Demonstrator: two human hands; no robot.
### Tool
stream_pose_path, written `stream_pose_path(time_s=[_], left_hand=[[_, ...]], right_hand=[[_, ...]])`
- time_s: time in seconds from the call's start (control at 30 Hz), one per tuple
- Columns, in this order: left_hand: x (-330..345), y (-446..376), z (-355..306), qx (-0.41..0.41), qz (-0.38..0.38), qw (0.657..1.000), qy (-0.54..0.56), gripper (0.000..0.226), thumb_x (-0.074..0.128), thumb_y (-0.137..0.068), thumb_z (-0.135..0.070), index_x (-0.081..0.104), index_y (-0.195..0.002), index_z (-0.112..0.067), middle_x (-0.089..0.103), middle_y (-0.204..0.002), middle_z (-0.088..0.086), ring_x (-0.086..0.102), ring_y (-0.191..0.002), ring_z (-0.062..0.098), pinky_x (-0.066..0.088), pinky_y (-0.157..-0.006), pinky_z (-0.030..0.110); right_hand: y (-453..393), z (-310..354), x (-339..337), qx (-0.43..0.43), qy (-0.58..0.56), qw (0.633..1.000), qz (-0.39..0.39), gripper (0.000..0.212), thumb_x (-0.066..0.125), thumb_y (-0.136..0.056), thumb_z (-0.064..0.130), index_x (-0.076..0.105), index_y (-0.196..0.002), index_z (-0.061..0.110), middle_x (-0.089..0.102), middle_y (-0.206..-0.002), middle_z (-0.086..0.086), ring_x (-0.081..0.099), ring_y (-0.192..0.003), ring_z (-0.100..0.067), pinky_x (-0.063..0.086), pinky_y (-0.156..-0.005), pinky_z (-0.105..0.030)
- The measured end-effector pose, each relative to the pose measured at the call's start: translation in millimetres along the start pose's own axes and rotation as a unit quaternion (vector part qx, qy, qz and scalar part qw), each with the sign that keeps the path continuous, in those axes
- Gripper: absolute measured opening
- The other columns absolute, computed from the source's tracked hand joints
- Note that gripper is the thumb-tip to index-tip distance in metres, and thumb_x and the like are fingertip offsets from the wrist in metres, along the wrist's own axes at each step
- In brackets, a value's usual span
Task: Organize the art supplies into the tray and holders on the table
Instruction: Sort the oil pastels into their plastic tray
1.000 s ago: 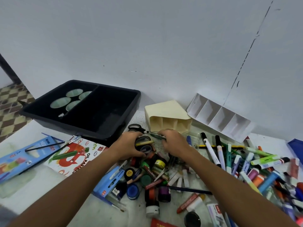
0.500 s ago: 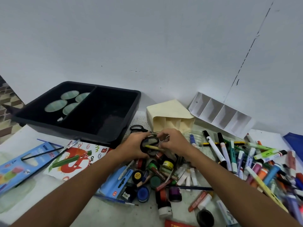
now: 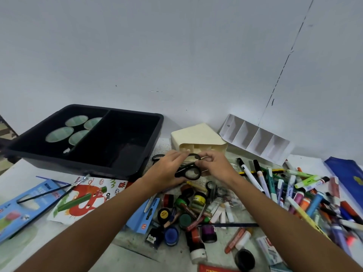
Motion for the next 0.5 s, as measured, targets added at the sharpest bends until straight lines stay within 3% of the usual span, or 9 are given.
stream_pose_path(time_s=[0.13, 0.23, 0.33, 0.5], left_hand=[[-10.0, -7.2, -0.6, 0.004, -0.014, 0.999, -0.033, 0.075, 0.082, -0.075, -0.021, 0.048, -0.139, 0.002, 0.060, -0.128, 0.019, 0.055, -0.117, 0.033, 0.047, -0.096, 0.041], [-18.2, -21.4, 9.4, -0.011, -0.006, 0.996, -0.089, 0.054, 0.073, -0.085, -0.028, 0.058, -0.133, -0.007, 0.066, -0.121, 0.015, 0.062, -0.107, 0.031, 0.050, -0.088, 0.039], [-21.7, -39.6, 19.1, -0.011, 0.022, 0.994, -0.108, 0.039, 0.065, -0.091, -0.033, 0.063, -0.128, -0.022, 0.066, -0.124, 0.001, 0.058, -0.112, 0.019, 0.048, -0.092, 0.034], [-21.7, -62.8, 24.2, 0.012, 0.018, 0.990, -0.143, 0.049, 0.062, -0.091, -0.040, 0.058, -0.133, -0.014, 0.057, -0.136, 0.005, 0.049, -0.126, 0.023, 0.043, -0.101, 0.039]], right_hand=[[3.9, 3.8, -20.1, 0.018, -0.060, 0.997, -0.044, 0.007, 0.067, -0.087, -0.001, 0.064, -0.091, 0.003, 0.069, -0.069, -0.007, 0.065, -0.058, -0.018, 0.051, -0.050, -0.024], [5.9, 3.8, -44.5, 0.037, -0.124, 0.986, -0.101, 0.007, 0.064, -0.088, -0.002, 0.062, -0.090, 0.004, 0.069, -0.074, -0.012, 0.064, -0.058, -0.023, 0.051, -0.048, -0.026], [6.7, 0.5, -55.5, 0.065, -0.199, 0.970, -0.126, 0.007, 0.061, -0.090, -0.002, 0.059, -0.089, 0.005, 0.071, -0.073, -0.011, 0.067, -0.058, -0.021, 0.052, -0.047, -0.026], [1.2, -12.7, -47.1, 0.127, -0.310, 0.930, -0.152, 0.006, 0.056, -0.094, 0.000, 0.056, -0.094, 0.006, 0.070, -0.086, -0.014, 0.068, -0.074, -0.024, 0.054, -0.062, -0.032]])
Point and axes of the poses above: each hand's wrist, its own y-axis away from the middle knuckle, its own x-axis out of the palm, z = x × y, the point moved 8 cm from there along -y, towards the middle knuckle
